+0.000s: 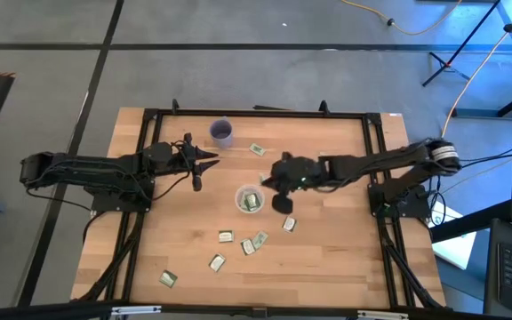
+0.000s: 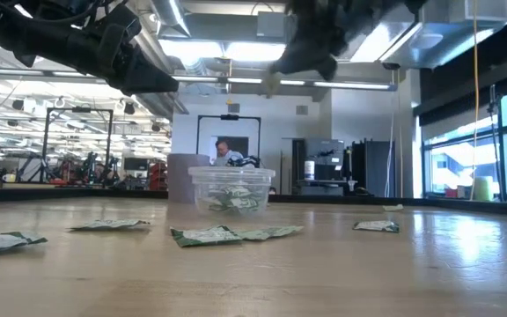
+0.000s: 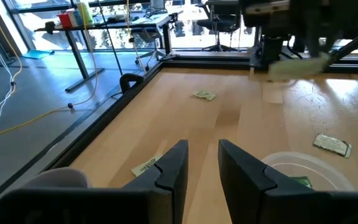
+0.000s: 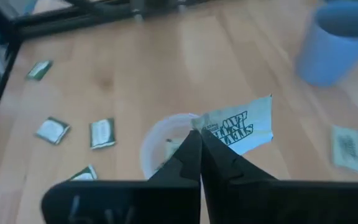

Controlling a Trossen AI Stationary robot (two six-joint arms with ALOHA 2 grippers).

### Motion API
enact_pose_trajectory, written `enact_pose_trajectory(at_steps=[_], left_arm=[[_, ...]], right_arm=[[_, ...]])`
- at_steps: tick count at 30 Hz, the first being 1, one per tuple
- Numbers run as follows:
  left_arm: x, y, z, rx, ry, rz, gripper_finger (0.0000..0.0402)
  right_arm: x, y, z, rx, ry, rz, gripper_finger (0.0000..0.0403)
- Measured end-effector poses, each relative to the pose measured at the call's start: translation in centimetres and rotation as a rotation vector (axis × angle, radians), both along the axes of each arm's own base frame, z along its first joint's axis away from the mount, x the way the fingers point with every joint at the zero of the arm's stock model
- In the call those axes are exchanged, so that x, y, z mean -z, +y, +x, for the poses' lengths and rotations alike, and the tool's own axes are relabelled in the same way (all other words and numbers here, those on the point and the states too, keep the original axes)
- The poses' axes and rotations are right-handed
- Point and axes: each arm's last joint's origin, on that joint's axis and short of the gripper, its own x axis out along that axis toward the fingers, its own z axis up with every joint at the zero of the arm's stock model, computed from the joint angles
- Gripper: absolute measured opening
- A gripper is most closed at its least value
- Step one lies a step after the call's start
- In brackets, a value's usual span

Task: Pick and place Stevia / Truvia into bins
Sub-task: Put the stevia packet into the transparent container

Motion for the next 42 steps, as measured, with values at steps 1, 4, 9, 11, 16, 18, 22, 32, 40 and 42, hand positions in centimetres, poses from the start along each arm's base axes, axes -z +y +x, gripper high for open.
enact_pose_trajectory(at_steps=[1, 4, 9, 11, 16, 18, 22, 32, 40, 42], left_arm=[[0.0, 0.0, 0.0, 0.000, 0.001, 0.000, 0.0084], [0.0, 0.0, 0.0, 0.000, 0.000, 0.000, 0.0084], [0.0, 0.0, 0.0, 0.000, 0.000, 0.000, 0.0084], [0.0, 0.0, 0.0, 0.000, 0.001, 0.000, 0.0084], [0.0, 0.0, 0.0, 0.000, 0.001, 0.000, 0.0084], [0.0, 0.0, 0.0, 0.000, 0.001, 0.000, 0.0084], [0.0, 0.0, 0.0, 0.000, 0.001, 0.000, 0.0084], [0.0, 0.0, 0.0, 0.000, 0.001, 0.000, 0.0084], [0.2, 0.0, 0.0, 0.000, 0.019, -0.004, 0.0084], [0.3, 0.0, 0.0, 0.000, 0.026, -0.005, 0.0084]], right_arm=[[0.1, 0.4, 0.6, -0.024, 0.006, -0.019, 0.0001], [1.1, 1.5, 2.6, -0.083, 0.049, -0.070, 0.0001], [4.1, 2.9, 5.6, -0.169, 0.204, -0.138, 0.0001], [5.6, 3.3, 6.4, -0.194, 0.291, -0.160, 0.0000], [8.4, 3.5, 7.8, -0.205, 0.452, -0.169, 0.0000], [9.0, 3.6, 8.2, -0.206, 0.479, -0.171, 0.0000], [9.0, 3.6, 8.4, -0.205, 0.479, -0.174, 0.0003], [8.6, 3.5, 8.2, -0.216, 0.482, -0.191, 0.0071], [2.9, 2.2, 4.8, -0.134, 0.500, -0.137, 0.0109], [1.1, 1.2, 3.4, -0.060, 0.495, -0.137, 0.0110]])
